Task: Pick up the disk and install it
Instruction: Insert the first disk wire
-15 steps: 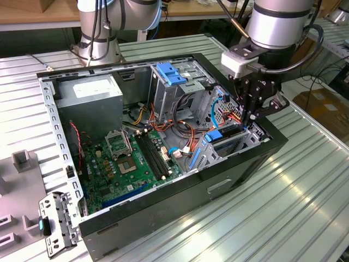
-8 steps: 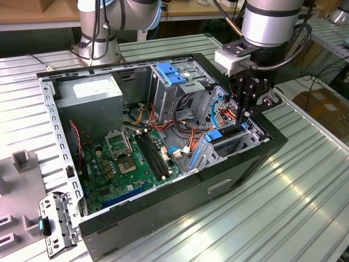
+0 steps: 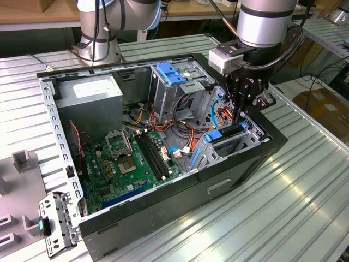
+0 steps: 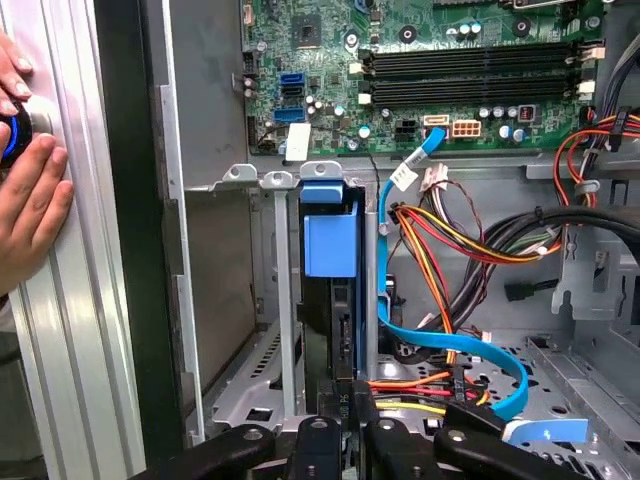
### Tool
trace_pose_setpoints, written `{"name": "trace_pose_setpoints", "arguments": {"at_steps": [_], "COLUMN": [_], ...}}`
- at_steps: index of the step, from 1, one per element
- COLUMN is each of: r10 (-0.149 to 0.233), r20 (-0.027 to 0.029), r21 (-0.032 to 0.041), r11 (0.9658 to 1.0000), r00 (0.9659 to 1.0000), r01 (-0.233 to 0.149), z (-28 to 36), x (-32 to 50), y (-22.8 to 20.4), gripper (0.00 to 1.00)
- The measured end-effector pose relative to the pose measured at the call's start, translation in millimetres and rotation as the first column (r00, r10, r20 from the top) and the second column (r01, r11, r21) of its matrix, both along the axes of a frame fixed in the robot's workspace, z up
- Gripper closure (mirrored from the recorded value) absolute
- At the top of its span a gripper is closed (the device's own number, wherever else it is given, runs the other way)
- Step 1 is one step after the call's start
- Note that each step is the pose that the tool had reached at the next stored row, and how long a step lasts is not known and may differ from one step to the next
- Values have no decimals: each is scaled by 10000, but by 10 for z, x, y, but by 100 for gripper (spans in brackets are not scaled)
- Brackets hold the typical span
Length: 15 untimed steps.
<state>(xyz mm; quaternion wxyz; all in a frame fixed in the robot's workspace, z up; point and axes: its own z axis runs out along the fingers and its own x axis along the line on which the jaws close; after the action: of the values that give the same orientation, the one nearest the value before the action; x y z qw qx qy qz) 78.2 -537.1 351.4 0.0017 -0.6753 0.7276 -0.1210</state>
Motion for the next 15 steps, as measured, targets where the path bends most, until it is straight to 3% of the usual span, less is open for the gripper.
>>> {"name": "trace_pose_setpoints", "arguments": {"at_steps": [3, 6, 11, 15], "r10": [-116, -131, 228, 228], "r20": [5, 9, 10, 13], "r21": [3, 74, 91, 182], "r11": [9999, 9999, 9997, 9996], "r00": [9999, 9999, 9997, 9997], "r01": [116, 130, -228, -228], "z": [-17, -24, -39, -48], "x": [-6, -5, 1, -15], "y": [14, 16, 18, 10], "gripper": [84, 84, 84, 84]}}
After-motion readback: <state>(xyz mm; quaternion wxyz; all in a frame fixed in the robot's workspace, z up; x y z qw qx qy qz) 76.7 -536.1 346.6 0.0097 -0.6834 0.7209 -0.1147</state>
